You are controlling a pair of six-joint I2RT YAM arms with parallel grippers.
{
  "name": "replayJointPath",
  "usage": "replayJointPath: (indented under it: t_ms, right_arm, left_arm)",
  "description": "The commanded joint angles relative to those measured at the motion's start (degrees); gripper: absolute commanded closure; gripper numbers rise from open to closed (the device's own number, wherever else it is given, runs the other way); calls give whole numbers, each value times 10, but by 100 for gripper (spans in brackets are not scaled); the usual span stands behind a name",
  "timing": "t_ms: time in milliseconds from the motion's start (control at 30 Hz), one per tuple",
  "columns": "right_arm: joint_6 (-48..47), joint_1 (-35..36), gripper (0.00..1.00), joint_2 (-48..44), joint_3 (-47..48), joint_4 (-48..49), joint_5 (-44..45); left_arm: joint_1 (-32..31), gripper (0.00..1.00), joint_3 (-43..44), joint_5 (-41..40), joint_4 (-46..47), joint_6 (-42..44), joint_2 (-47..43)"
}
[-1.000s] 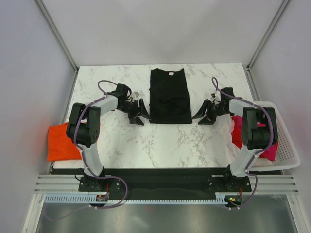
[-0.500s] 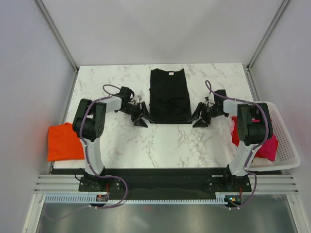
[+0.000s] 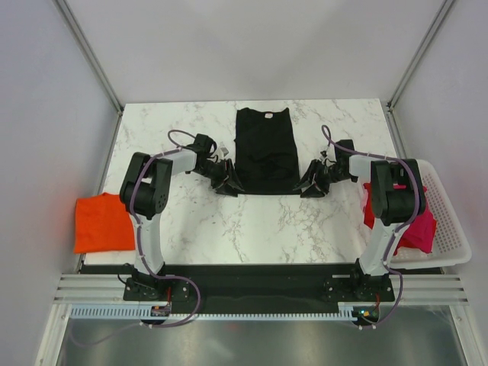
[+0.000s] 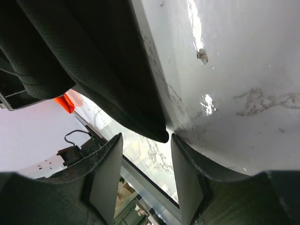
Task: Fold and stack the t-shirts
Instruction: Fold the tshirt
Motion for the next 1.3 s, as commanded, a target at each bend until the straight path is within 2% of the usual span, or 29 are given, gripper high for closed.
replayJointPath:
  t_ms: [0,67,133,200,233,267,300,333,367,633,933,1267]
  right_arm:
    - [8,0,47,17,2,26,26]
    - [7,-1,52,25,12,32,30]
    - [7,-2,54,32,19,35,30]
    - [8,-2,64,41,25,37,22]
    - [11,-2,71,43,28,44,17]
    - [12,-2,84,45,28,46,14]
    - [13,-2,92,45,28,48,12]
    - [13,-2,97,41,25,49,12]
    - [12,-2,100,38,23,50,10]
    - [39,-9,100,-47,21,53,-47]
    - [48,-17,100,-129,14,24,-72]
    - [38,-16,100,-219,-70,4,-62]
  left_arm:
    - [-3,51,22,-3,0,-4,12]
    - [-3,56,26,-11,-5,1,16]
    - [-2,57,28,-12,-7,1,17]
    - [-3,61,27,-12,-9,2,17]
    - [-3,71,26,-13,-8,0,16]
    - [-2,75,25,-14,-7,0,14]
    - [-2,79,23,-15,-5,0,12]
    - [-2,91,22,-17,-5,-1,10]
    - [-2,95,22,-18,-5,-1,7]
    - [-2,98,40,-23,-28,26,-99]
    - [-9,98,52,-27,-57,59,-161]
    - [-34,98,-35,-25,-40,53,-221]
